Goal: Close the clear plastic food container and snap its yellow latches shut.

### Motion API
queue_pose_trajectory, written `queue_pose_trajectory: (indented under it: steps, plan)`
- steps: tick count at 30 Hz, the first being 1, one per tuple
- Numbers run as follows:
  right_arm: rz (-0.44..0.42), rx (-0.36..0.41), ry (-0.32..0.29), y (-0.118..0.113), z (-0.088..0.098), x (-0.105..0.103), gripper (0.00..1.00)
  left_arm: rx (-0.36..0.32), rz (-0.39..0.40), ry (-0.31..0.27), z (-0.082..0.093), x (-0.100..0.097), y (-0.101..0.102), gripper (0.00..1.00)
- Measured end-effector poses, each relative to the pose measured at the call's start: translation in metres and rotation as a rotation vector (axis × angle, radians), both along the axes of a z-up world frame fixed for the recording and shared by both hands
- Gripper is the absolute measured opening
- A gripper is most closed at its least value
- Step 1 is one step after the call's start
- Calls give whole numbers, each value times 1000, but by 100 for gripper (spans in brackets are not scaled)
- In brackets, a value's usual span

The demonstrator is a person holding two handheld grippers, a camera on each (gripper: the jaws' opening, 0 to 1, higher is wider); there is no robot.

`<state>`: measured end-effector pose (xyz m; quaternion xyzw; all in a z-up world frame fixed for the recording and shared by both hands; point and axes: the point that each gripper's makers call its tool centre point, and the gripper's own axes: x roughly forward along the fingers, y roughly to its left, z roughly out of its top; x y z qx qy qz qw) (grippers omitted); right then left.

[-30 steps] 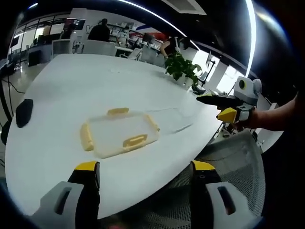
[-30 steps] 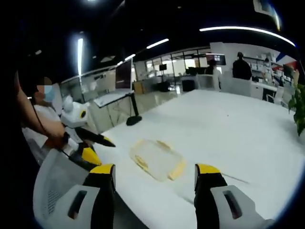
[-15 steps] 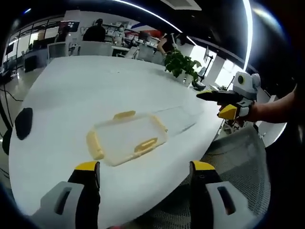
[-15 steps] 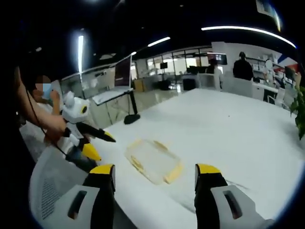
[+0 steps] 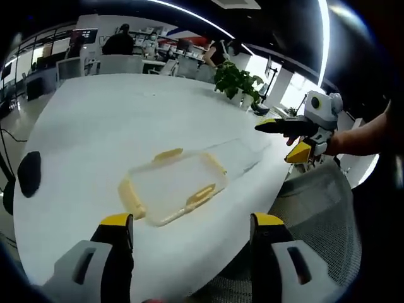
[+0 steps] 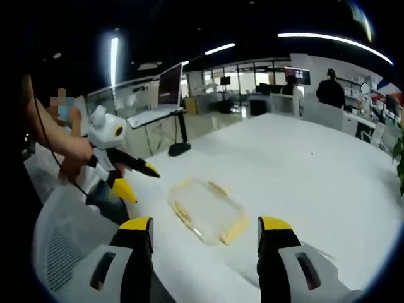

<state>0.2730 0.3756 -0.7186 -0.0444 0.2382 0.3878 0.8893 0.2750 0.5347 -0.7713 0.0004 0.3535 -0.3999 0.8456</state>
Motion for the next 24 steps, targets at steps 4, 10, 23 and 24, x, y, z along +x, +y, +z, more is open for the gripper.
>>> queue_pose_trajectory:
  steps: [4,10,23,24]
  plan:
    - [1,-4,0,1,0,4,66,9,-16,4,-4,2,1,73]
    - [18,-40,3,2,-8,8,67,34,-41,12,-9,6,6,74]
    - [99,-113,-2,11,-19,14,67,78,-89,11,-20,14,12,73]
    - [107,-119,-8,12,-19,16,67,78,-93,14,-21,15,12,73]
